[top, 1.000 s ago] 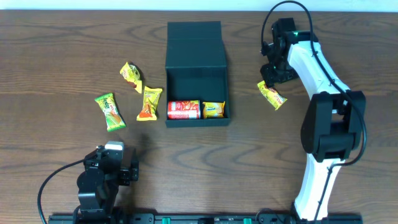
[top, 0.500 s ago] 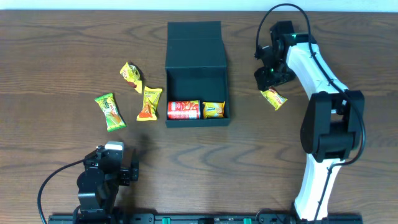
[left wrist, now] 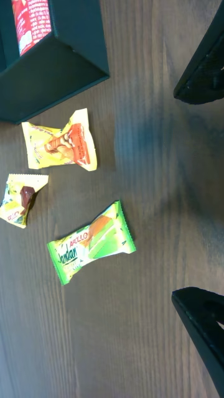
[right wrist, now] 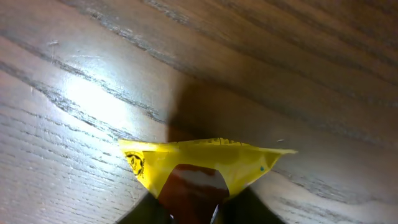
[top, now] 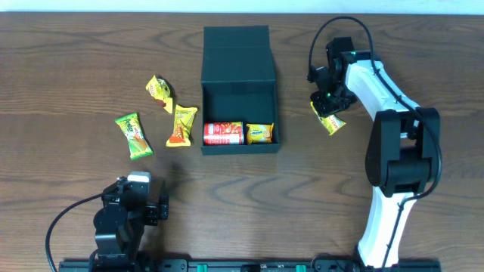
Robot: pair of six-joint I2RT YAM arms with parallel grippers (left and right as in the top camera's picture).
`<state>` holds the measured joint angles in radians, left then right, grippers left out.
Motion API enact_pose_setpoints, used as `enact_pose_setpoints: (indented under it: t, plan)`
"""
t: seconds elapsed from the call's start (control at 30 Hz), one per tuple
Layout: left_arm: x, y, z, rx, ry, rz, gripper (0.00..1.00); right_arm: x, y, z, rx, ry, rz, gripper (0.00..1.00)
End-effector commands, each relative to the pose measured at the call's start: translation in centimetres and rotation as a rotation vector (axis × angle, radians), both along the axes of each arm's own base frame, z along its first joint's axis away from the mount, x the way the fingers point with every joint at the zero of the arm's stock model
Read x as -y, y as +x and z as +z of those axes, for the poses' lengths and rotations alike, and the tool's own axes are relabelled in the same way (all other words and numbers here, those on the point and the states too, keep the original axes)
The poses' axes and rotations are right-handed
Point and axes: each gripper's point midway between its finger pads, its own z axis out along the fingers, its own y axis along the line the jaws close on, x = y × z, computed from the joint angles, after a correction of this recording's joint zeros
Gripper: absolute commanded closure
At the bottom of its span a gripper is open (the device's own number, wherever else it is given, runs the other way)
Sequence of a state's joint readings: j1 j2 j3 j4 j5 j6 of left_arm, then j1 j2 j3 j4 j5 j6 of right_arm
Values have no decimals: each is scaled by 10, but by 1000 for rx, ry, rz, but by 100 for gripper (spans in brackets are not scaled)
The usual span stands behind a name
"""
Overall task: Pack container
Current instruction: 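Lift the yellow wrapped snack and carry it into the box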
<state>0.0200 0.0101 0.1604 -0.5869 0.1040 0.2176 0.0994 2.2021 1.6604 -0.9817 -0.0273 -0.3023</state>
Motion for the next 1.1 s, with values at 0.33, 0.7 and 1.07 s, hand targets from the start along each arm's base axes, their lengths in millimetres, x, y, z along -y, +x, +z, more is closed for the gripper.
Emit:
enact_pose_setpoints:
  t: [0.33, 0.7, 1.07]
  plan:
    - [-2, 0, -2, 0, 5, 7, 5, -15, 30, 46, 76, 32, -147, 90]
    - [-2, 0, -2, 0, 5, 7, 5, -100, 43, 164, 185, 224, -156, 89]
    - [-2, 0, -2, 0, 5, 7, 5, -205, 5, 136, 162, 206, -80, 89]
